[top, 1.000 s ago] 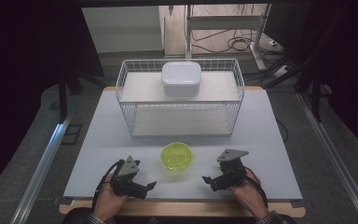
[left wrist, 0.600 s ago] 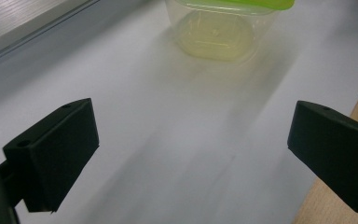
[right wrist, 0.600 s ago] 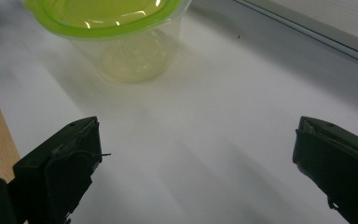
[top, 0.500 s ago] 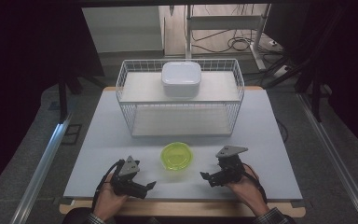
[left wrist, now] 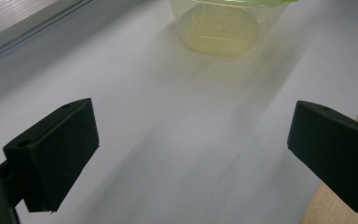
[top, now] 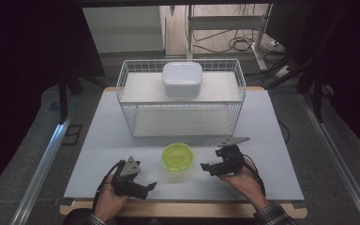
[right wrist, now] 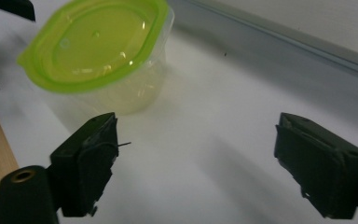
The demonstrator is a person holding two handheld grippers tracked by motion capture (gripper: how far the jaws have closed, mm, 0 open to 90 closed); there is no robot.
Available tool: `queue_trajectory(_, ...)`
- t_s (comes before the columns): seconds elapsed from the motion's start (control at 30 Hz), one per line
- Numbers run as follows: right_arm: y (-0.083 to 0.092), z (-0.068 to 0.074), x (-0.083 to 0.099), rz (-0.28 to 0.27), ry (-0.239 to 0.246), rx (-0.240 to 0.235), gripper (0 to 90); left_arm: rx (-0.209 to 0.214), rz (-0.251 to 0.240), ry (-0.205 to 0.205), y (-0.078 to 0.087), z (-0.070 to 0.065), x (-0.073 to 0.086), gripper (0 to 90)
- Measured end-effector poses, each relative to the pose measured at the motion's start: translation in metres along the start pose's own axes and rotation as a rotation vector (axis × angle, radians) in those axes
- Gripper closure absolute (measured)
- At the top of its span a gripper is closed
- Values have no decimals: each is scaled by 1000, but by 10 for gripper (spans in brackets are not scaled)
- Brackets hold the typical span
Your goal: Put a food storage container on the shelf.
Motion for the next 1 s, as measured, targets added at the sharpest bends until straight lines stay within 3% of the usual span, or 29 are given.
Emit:
queue_trajectory(0.33,-11,6,-26,-14,-80,-115,260,-4,3,-2,0,0,0,18)
queue_trajectory(0.67,-29,9,-41,19,-191,-176,446,-6,8,-12,-1,0,1,21)
queue_trajectory(1.0,-49,9,-45,67,-274,-226,619,-3,11,-20,-1,-1,1,23)
Point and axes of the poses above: each handheld gripper's, and its own axes: y roughly backward along the jaws, x roughly out of its underside, z roughly to its left, the point moved 8 cm from there along -y, roughly forward along the jaws, and after that the axes turned 4 degrees about -y, right-handed, at the moved point
